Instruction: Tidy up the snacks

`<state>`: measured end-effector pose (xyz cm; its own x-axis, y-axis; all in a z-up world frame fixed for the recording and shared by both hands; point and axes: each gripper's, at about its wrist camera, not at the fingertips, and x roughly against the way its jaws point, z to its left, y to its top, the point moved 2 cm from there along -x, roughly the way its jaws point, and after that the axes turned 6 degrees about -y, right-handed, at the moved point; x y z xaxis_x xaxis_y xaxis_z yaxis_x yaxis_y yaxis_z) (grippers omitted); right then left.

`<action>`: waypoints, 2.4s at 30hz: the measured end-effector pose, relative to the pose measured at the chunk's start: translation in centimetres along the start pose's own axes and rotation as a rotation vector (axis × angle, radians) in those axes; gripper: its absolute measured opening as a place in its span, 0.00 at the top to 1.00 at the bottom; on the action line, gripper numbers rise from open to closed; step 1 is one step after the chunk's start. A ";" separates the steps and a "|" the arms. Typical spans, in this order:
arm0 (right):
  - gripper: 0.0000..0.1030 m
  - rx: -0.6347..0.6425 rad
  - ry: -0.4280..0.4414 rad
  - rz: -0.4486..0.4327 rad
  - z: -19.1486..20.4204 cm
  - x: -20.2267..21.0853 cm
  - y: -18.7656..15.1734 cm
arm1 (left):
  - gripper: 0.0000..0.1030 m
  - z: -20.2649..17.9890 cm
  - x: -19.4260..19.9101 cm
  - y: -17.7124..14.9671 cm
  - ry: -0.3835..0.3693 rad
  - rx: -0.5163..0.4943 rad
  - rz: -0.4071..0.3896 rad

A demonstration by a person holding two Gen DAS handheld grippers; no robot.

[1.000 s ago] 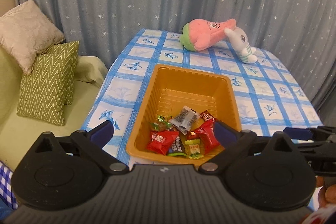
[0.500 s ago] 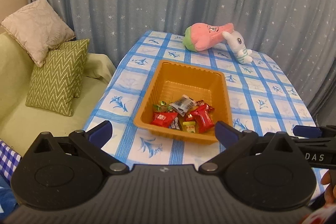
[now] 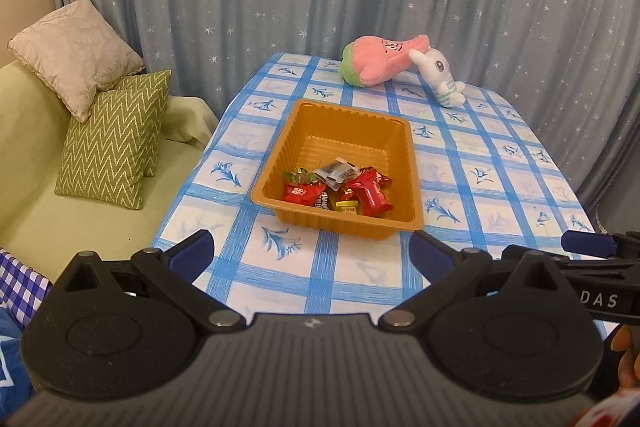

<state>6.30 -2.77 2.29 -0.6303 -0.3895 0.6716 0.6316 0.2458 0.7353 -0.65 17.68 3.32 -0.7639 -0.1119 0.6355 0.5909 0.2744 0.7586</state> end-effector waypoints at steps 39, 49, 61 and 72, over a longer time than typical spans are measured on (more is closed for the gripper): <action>0.19 -0.003 -0.050 -0.068 -0.3 4.9 -1.2 | 0.00 -2.2 2.9 -1.8 0.008 -0.080 -0.046; 0.19 -0.004 -0.049 -0.068 -0.4 4.9 -1.2 | 0.00 -2.1 2.9 -1.8 0.011 -0.081 -0.045; 0.19 -0.005 -0.049 -0.067 -0.5 4.9 -1.2 | 0.00 -2.1 2.9 -1.8 0.009 -0.085 -0.046; 0.19 -0.005 -0.048 -0.069 -0.5 4.8 -1.2 | 0.00 -2.1 3.0 -1.7 0.011 -0.089 -0.046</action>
<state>2.75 -5.43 4.62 -0.6931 -0.3627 0.6229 0.5879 0.2155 0.7797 -3.39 14.85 4.21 -0.7878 -0.1334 0.6013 0.5767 0.1829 0.7962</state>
